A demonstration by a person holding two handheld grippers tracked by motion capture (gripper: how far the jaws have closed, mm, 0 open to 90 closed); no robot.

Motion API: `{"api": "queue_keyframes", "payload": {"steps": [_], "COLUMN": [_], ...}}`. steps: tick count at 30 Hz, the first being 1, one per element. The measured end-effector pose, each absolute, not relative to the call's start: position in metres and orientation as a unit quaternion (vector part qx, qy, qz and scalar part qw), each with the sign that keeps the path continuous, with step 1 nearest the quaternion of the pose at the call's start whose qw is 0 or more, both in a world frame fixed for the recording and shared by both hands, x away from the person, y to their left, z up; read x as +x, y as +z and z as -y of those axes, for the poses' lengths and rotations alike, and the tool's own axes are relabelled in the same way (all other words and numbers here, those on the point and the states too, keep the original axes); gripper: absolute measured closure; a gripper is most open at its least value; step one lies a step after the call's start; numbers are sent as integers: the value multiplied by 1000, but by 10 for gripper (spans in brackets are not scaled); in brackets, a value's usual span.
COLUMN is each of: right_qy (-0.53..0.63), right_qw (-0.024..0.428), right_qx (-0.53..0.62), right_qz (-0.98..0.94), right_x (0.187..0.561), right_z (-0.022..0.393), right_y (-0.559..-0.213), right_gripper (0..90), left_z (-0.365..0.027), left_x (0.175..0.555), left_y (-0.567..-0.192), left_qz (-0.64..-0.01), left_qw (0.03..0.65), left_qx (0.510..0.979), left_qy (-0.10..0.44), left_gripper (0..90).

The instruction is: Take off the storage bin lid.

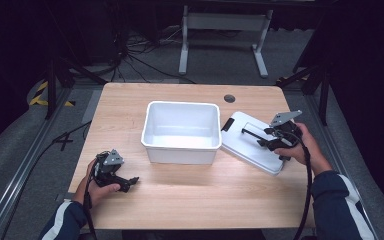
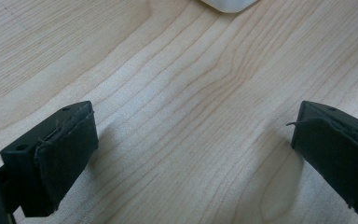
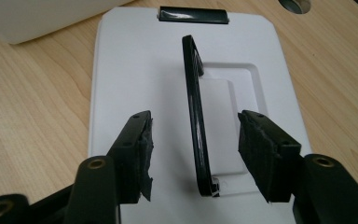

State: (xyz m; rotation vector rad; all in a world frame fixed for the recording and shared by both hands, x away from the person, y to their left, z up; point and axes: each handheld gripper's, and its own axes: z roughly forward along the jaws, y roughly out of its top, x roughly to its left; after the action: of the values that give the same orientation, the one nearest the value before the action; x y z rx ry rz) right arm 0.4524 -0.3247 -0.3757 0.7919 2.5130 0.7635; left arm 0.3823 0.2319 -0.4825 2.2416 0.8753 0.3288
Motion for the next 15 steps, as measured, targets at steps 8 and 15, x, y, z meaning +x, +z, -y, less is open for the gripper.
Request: {"api": "queue_keyframes", "payload": {"steps": [8,15], "right_qy": [280,278], "right_qw": [209,221], "right_qx": [290,287], "right_qz": [-891,-890], "right_x": [441,426], "right_z": [329,332], "right_y": [-369,-367], "right_gripper": [410,356], "left_z": [-232,-232], "left_x": [382,383], "left_y": [-482,-482], "left_qz": [-337,-335], "left_qw": [349,348], "left_qx": [865,866], "left_qy": [126,126], "left_gripper": [8,7]}}
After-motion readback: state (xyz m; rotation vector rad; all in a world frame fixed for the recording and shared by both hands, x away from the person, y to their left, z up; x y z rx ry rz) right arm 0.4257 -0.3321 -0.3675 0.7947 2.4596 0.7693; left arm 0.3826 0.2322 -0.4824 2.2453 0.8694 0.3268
